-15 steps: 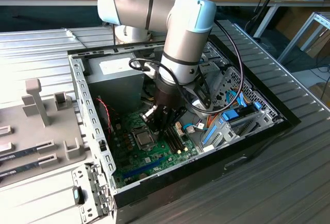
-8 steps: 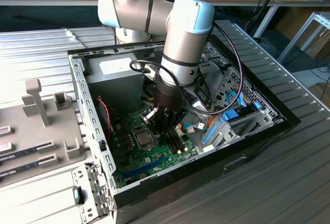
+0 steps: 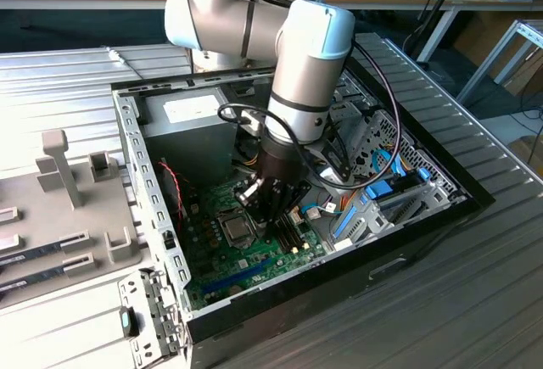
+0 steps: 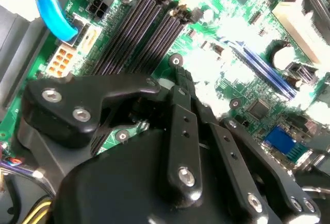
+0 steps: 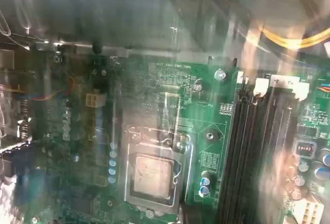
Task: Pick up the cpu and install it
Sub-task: 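Install the first cpu locking lever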
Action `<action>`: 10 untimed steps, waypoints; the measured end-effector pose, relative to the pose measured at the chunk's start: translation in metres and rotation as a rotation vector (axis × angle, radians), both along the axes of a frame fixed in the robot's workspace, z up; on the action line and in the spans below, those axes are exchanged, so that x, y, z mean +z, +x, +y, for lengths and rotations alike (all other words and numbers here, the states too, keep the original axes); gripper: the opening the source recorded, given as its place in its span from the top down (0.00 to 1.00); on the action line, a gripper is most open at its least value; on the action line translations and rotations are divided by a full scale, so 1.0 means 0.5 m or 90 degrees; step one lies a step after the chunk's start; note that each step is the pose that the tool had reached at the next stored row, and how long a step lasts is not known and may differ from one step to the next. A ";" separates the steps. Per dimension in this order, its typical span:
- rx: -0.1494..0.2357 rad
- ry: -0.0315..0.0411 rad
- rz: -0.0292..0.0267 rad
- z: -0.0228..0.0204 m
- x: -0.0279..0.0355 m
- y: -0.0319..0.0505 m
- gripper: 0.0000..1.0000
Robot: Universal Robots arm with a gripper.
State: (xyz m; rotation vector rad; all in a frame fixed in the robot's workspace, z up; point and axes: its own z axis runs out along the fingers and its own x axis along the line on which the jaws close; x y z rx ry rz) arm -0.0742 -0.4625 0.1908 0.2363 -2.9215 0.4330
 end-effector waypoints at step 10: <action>0.000 -0.0015 -0.0001 0.0000 -0.006 0.007 0.90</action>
